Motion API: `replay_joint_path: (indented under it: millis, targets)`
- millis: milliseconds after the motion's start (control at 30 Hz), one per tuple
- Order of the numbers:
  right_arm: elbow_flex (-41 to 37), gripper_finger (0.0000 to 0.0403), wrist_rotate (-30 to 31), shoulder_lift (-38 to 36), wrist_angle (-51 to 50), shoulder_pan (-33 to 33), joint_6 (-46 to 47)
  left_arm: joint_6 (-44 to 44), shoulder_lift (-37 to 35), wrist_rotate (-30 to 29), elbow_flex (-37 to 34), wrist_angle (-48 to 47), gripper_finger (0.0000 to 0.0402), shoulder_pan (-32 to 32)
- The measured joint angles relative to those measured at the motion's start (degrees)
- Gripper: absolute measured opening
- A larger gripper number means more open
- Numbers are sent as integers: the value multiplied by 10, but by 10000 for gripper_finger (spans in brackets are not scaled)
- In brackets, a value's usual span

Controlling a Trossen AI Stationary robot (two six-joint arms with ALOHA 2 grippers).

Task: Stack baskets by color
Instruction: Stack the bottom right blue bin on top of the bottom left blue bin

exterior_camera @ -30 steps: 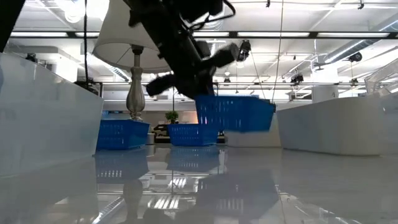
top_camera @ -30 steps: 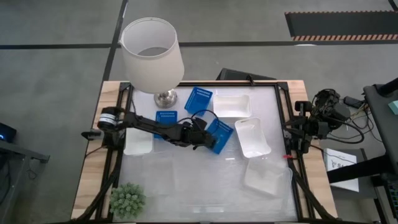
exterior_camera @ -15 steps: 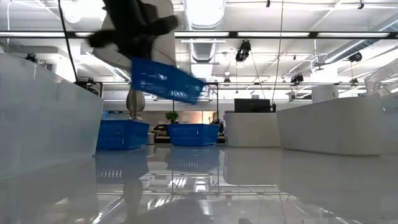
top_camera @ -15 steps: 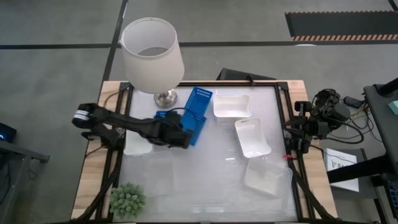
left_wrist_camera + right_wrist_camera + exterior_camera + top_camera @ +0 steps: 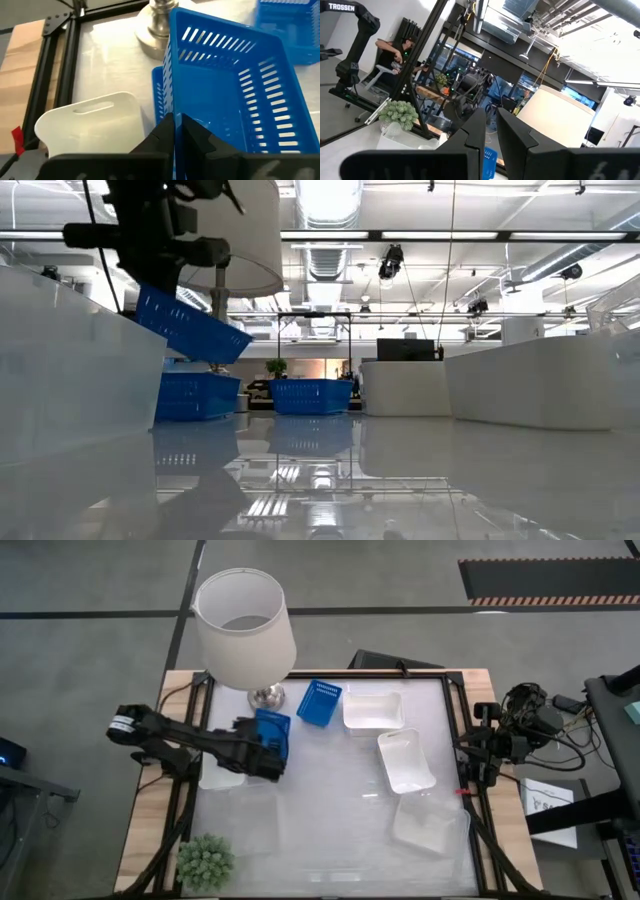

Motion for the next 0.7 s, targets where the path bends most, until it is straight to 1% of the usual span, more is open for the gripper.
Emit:
replay_joint_path:
  millis: [200, 700]
  targets:
    - [0, 38, 0, 0, 0, 0, 0, -22, 1, 0, -21, 10, 0, 0]
    - [0, 38, 0, 0, 0, 0, 0, -27, 7, -5, -38, 32, 0, 0]
